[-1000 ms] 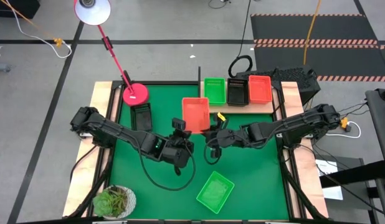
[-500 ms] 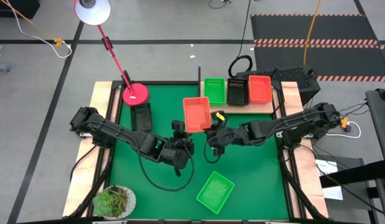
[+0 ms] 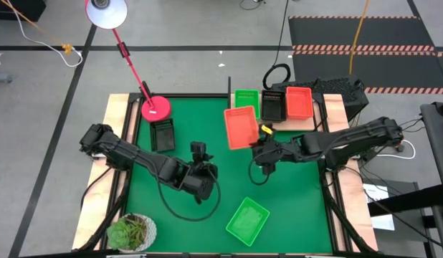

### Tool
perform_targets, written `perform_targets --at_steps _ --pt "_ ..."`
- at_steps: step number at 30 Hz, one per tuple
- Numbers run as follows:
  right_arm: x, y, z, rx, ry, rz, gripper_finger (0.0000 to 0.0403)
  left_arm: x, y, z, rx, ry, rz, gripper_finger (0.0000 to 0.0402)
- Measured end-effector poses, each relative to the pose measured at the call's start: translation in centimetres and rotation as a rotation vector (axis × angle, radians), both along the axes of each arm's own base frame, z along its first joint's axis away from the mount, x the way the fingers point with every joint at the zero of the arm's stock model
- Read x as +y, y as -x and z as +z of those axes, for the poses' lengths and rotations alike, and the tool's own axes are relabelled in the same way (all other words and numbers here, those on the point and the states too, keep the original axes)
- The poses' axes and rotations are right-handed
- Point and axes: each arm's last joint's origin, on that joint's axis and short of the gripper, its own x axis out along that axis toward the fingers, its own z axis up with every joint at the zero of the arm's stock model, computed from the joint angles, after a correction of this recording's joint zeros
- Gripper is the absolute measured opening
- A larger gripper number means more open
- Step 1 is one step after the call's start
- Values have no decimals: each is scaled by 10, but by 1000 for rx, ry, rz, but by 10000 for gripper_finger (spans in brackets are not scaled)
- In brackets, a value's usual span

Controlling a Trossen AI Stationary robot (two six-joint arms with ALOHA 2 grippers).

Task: Stack baskets on shelf by color
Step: Stack the orange bin on top of the other orange bin on the shelf

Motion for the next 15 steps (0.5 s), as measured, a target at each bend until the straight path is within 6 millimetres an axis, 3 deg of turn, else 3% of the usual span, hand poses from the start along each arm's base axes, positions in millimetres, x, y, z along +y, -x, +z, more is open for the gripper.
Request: perform_targets --at_steps 6,15 --pt "-7 21 11 10 -10 -23 10 3 8 -5 43 109 96 159" --pt "-21 54 7 -19 50 -33 11 -5 16 -7 50 170 149 159"
